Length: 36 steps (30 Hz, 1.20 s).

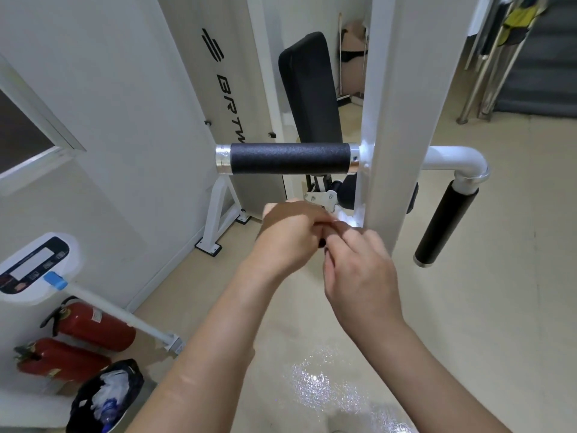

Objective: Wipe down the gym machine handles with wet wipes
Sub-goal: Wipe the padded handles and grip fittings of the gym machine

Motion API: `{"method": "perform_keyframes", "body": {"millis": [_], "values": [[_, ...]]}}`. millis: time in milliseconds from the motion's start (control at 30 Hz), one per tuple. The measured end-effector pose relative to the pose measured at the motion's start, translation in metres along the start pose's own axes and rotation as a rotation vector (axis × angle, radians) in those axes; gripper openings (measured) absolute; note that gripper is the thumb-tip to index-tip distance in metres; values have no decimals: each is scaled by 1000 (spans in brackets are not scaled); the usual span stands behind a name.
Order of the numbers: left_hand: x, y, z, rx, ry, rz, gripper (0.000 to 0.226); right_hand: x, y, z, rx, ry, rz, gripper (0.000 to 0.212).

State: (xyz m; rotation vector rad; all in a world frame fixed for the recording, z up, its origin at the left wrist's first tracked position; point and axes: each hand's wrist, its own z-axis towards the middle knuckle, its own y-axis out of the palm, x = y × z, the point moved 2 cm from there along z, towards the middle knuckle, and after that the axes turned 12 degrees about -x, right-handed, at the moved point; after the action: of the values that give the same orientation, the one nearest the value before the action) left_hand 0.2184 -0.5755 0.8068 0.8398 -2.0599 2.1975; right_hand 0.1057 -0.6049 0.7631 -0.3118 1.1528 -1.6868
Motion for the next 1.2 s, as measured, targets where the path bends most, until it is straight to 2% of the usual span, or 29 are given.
{"method": "perform_keyframes", "body": {"millis": [67, 167, 267, 367, 533, 700, 833, 1000, 1133, 1200], "values": [[-14, -6, -10, 9, -69, -99, 23, 3, 10, 1, -38, -15, -69, 26], [-45, -1, -35, 197, -206, -143, 24, 7, 17, -2, -66, 28, -99, 38], [-59, 16, -52, 185, -331, -244, 26, 9, 21, 1, -55, 100, -129, 46], [-61, 20, -53, 210, -332, -273, 26, 0, 25, 6, 6, 129, -87, 41], [-61, 20, -57, 238, -319, -317, 27, -25, 30, 18, -17, -29, -19, 33], [-56, 27, -57, 260, -277, -313, 29, -10, 24, 18, -39, 141, -20, 40], [-59, 24, -59, 251, -288, -314, 30, -44, 38, 21, -61, -78, 9, 41], [-61, 21, -61, 275, -377, -446, 29, -13, 23, 22, 48, 108, 24, 31], [-57, 19, -62, 299, -330, -480, 24, -51, 46, 24, -49, -118, 110, 26], [-59, 18, -64, 309, -316, -490, 26, -43, 42, 26, -59, -137, 127, 28]]}}
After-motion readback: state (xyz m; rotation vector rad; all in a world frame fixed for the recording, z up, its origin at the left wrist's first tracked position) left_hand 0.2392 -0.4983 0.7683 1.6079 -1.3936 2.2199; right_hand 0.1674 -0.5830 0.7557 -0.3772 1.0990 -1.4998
